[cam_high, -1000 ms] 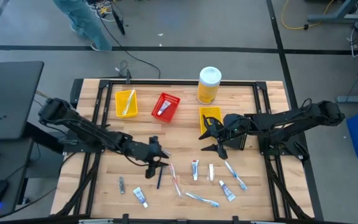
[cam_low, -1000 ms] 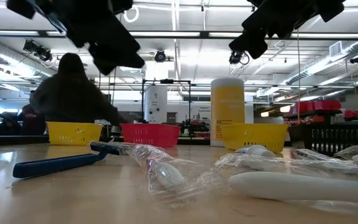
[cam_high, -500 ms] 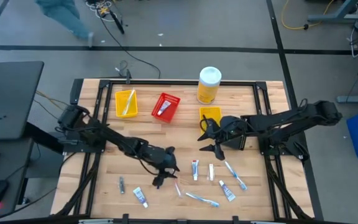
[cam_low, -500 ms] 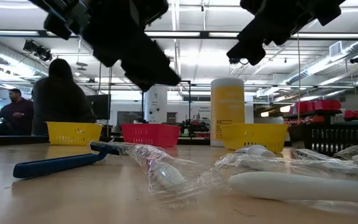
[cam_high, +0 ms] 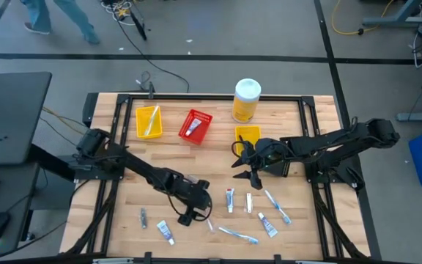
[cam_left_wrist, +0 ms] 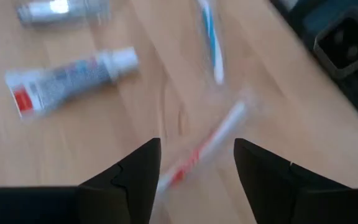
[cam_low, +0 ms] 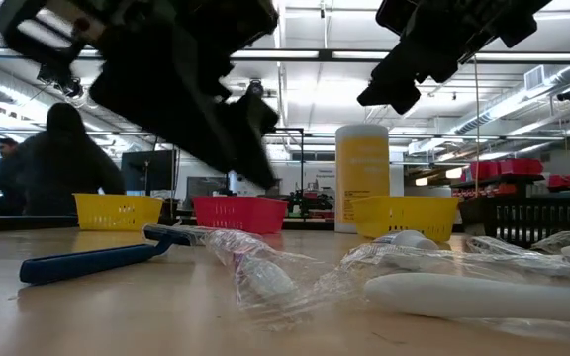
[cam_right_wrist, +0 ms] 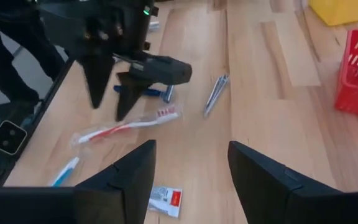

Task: Pick & Place Travel size toiletries
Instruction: Put the red toothbrush into the left yellow basket, then put the white toothpaste into the red basket

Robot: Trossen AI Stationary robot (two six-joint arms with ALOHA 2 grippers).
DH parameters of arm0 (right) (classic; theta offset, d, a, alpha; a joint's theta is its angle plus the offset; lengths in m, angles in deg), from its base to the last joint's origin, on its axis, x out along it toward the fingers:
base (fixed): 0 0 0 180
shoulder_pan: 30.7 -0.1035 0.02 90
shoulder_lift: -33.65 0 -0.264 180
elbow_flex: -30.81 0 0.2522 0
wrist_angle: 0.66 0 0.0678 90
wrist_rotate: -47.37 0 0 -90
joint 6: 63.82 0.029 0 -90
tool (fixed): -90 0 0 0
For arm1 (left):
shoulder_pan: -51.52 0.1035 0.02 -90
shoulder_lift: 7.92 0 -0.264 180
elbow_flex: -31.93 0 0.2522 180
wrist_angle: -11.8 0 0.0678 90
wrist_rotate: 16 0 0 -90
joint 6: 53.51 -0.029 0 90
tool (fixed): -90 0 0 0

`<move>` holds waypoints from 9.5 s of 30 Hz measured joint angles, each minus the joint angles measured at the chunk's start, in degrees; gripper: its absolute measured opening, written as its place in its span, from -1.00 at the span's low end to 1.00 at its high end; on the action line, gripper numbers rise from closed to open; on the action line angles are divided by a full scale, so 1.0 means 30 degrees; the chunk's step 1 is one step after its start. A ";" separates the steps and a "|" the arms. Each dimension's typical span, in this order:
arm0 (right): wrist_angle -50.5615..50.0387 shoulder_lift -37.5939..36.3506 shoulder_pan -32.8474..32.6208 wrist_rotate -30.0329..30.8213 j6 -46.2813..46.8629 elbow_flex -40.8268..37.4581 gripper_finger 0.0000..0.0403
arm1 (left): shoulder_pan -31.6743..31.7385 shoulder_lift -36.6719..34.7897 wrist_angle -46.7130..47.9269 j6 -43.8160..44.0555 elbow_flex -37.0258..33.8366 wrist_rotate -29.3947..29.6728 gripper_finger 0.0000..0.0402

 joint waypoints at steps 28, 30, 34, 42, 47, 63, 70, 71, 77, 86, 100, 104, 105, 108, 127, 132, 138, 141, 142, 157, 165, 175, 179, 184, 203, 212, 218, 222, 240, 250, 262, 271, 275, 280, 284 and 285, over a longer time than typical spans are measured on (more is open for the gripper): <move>0.0043 0.0007 -0.0003 -0.0007 -0.0068 0.0000 0.00 | -0.0228 0.1999 0.1059 -0.0292 0.0078 0.0993 -0.80; 0.0051 0.0007 -0.0003 0.0000 -0.0074 0.0000 -0.01 | -0.0384 0.1961 0.1024 0.0104 0.0072 0.1315 -0.84; 0.0060 0.0007 -0.0003 0.0000 -0.0095 0.0000 -0.01 | -0.0728 0.1477 0.1469 0.0244 -0.0009 0.2782 -0.84; 0.0457 0.0000 0.0005 0.0007 -0.0578 0.0000 0.03 | -0.1193 -0.1573 0.3477 0.1435 -0.0032 0.5880 -0.81; 0.0768 0.0000 0.0034 0.0004 -0.0578 0.0000 0.02 | -0.1028 -0.4163 0.7352 0.4440 -0.0010 0.9577 -0.84; 0.1384 -0.0007 0.0034 0.0004 -0.0578 0.0000 -0.06 | 0.3923 -0.9176 1.7445 1.8366 -0.3056 1.7286 -0.83; 0.1444 -0.0007 0.0041 0.0007 -0.0651 0.0000 -0.06 | 0.8621 -0.9856 1.6510 1.7404 -0.5254 1.8710 -0.83; 0.1450 -0.0007 0.0041 0.0004 -0.0651 0.0000 -0.06 | 0.9307 -0.9855 1.5889 1.6723 -0.5595 1.8716 -0.83; 0.1529 -0.0007 0.0041 0.0007 -0.0658 0.0000 -0.07 | 1.2833 -0.9848 0.9680 1.1632 -0.7381 1.8697 -0.83; 0.1522 -0.0007 0.0041 0.0000 -0.0731 0.0000 -0.05 | 1.6958 -1.0069 0.1789 0.6511 -1.0407 1.5018 -0.84; 0.1537 -0.0007 0.0041 0.0007 -0.1081 0.0000 -0.04 | 1.7609 -1.2478 0.1776 0.6822 -1.2468 1.3589 -0.72; 0.1544 -0.0007 0.0041 0.0000 -0.1082 0.0000 -0.03 | 1.7604 -1.2478 0.1587 0.6476 -1.2468 1.3594 -0.61; 0.1544 -0.0007 0.0041 0.0000 -0.1081 0.0000 -0.03 | 1.7596 -1.2478 0.1603 0.6558 -1.2468 1.3617 -0.59; 0.1544 -0.0007 0.0041 0.0000 -0.1081 0.0000 -0.05 | 1.7595 -1.2478 0.1605 0.6562 -1.2468 1.3595 -0.50; 0.1544 -0.0007 0.0041 0.0001 -0.1074 0.0000 -0.08 | 1.2985 -1.6290 0.1687 0.7306 -1.0312 1.4963 -0.38; 0.1544 -0.0007 0.0041 0.0000 -0.1081 0.0000 -0.09 | 1.0829 -1.7133 0.1987 0.7504 -1.0312 1.6179 -0.43; 0.1544 -0.0007 0.0041 0.0000 -0.1081 0.0000 -0.06 | 0.9384 -1.6946 0.2113 0.8055 -1.0326 1.6177 -0.45; 0.1538 -0.0007 0.0041 0.0000 -0.1080 0.0000 -0.05 | 0.8973 -1.6951 0.2050 0.8349 -1.0319 1.6174 -0.45; 0.1537 -0.0007 0.0041 0.0000 -0.1081 0.0000 -0.04 | 0.8867 -1.6951 0.2042 0.8448 -1.0319 1.6181 -0.45; 0.1537 -0.0007 0.0041 0.0000 -0.1081 0.0000 -0.08 | 0.8679 -1.6966 0.2032 0.8236 -1.0319 1.6968 -0.45; 0.1537 -0.0007 0.0041 0.0000 -0.1081 0.0000 -0.04 | 0.8672 -1.6966 0.2028 0.8215 -1.0319 1.6611 -0.45; 0.1537 -0.0007 0.0041 0.0000 -0.1078 0.0000 -0.04 | 0.7060 -1.6966 0.1929 0.7432 -1.0319 0.9853 -0.45; 0.1537 -0.0007 0.0035 0.0000 -0.1074 0.0000 -0.06 | 0.4926 -1.6966 0.1302 0.8219 -1.0319 0.8871 -0.45; 0.1752 -0.0007 0.0037 0.0000 -0.1081 0.0000 -0.08 | 0.1800 -1.6962 0.0141 0.8158 -1.0319 0.9979 -0.45; 0.4112 -0.0007 0.0019 -0.0041 0.1246 0.0007 -0.06 | -0.2739 -1.1301 -0.4964 0.6511 -1.0199 1.0495 -0.45; 0.4788 -0.0007 0.0019 -0.0015 0.1294 0.0007 -0.08 | -0.2796 -1.0683 -0.4835 0.7422 -0.9969 1.0888 -0.45; 0.5146 -0.0007 0.0063 0.0084 0.1294 0.0007 -0.08 | -0.2774 -1.0686 -0.4835 0.8061 -0.9969 1.0848 -0.45; 0.5114 -0.0007 -0.0046 0.0247 0.0389 0.0007 -0.09 | -0.2767 -1.0686 -0.4851 0.7837 -0.9969 1.0782 -0.45; 0.5681 0.3075 -0.3399 0.0205 0.0272 0.0007 0.34 | -0.2147 -1.0700 -0.5772 0.6658 -0.9969 1.0458 -0.35; 0.5675 0.3985 -0.3951 0.1991 0.1447 0.0007 0.23 | -0.2184 -1.0722 -0.5277 -0.0251 -0.6893 1.0745 -0.26; 0.5360 0.4767 -0.3925 0.4109 0.1412 0.0007 0.30 | -0.1609 -1.0744 0.0798 0.3085 -0.5008 1.1280 -0.26; 0.2456 0.4830 -0.4069 0.3464 0.5621 0.0007 0.24 | -0.1463 -1.0744 0.1627 0.4227 -0.5015 1.0987 -0.26; 0.1054 0.4859 -0.4656 0.3379 0.8787 0.0007 0.19 | -0.1456 -1.0744 0.1634 0.5164 -0.5015 1.1166 -0.26; 0.1880 0.5976 -0.5277 0.3834 1.2381 0.0007 0.17 | -0.1456 -1.0744 0.1627 0.5438 -0.5015 1.1162 -0.26; 0.2180 0.7128 -0.5352 0.6152 1.3970 0.0007 0.18 | -0.1456 -1.0744 0.1631 0.5431 -0.5015 1.1158 -0.26; 0.2171 0.7251 -0.5272 0.6507 1.4382 0.0007 0.17 | -0.1456 -1.0744 0.1627 0.5438 -0.5015 1.1144 -0.26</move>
